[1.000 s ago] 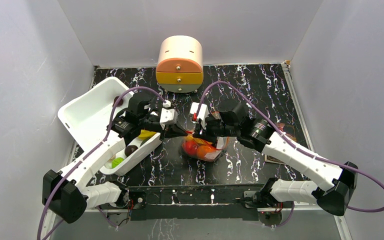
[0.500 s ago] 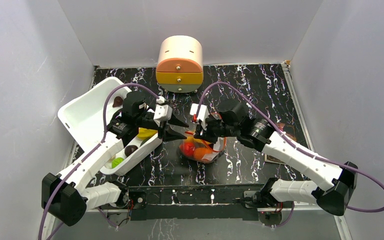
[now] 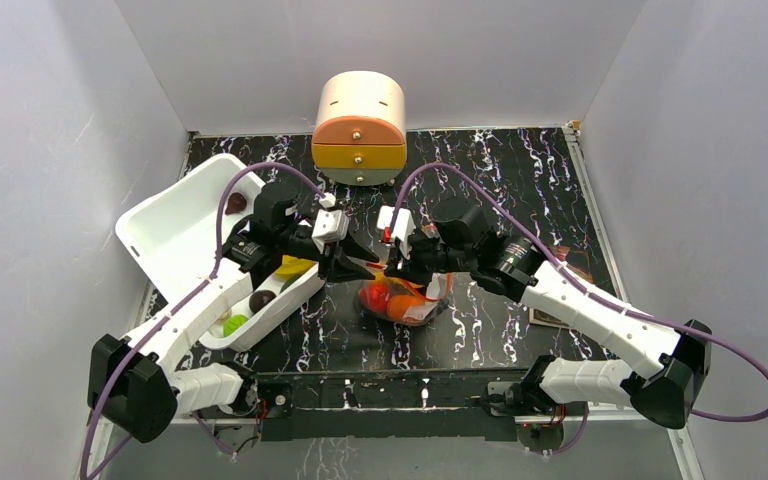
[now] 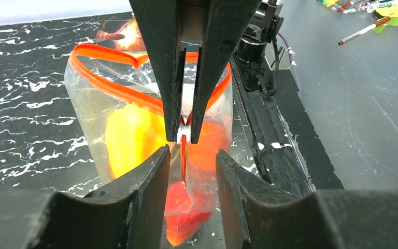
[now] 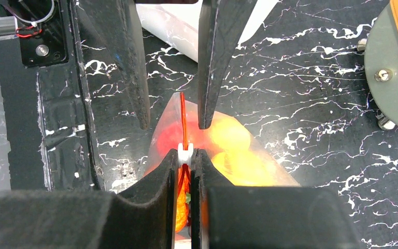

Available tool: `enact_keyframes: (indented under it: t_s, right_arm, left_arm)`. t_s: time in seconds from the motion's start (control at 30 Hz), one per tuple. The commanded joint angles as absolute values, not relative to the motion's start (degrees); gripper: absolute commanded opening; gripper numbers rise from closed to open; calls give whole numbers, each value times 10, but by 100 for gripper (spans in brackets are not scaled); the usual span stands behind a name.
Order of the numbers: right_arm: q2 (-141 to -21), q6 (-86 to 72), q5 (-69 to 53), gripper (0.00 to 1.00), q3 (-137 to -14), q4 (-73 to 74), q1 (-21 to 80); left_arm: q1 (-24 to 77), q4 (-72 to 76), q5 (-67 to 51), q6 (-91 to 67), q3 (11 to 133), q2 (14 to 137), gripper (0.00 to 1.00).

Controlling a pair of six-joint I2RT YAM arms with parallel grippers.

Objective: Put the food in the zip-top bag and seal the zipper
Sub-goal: Zip the zipper food storage bag at the center of the board.

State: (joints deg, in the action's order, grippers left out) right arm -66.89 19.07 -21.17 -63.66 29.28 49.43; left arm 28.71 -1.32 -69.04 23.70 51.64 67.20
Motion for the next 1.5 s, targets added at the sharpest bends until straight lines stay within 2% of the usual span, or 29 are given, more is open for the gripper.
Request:
enact_keyframes:
  t_s: [0.0, 0.4, 0.5, 0.57, 0.6, 1.17, 1.47]
  right_arm:
    - [-666, 181, -219, 0, -669, 246, 493]
    - [-667, 181, -218, 0, -665, 244, 493]
    - [-668, 182, -215, 0, -664, 245, 493]
    - [-670, 184, -213, 0, -665, 249, 492]
    - [-670, 186, -211, 0, -666, 251, 493]
    - [-642, 201, -139, 0, -685, 315, 493]
    - [-633, 176, -115, 0, -697, 353, 492]
  left_arm:
    - [285, -21, -707, 257, 530, 675, 35]
    - [285, 2, -698, 239, 530, 675, 23]
    - [285, 0, -686, 241, 533, 673, 12]
    - [285, 1, -676, 241, 536, 669, 1]
    - [285, 2, -671, 241, 538, 667, 0]
    - [271, -22, -513, 264, 604, 669, 0]
    - [204, 95, -481, 170, 558, 650, 0]
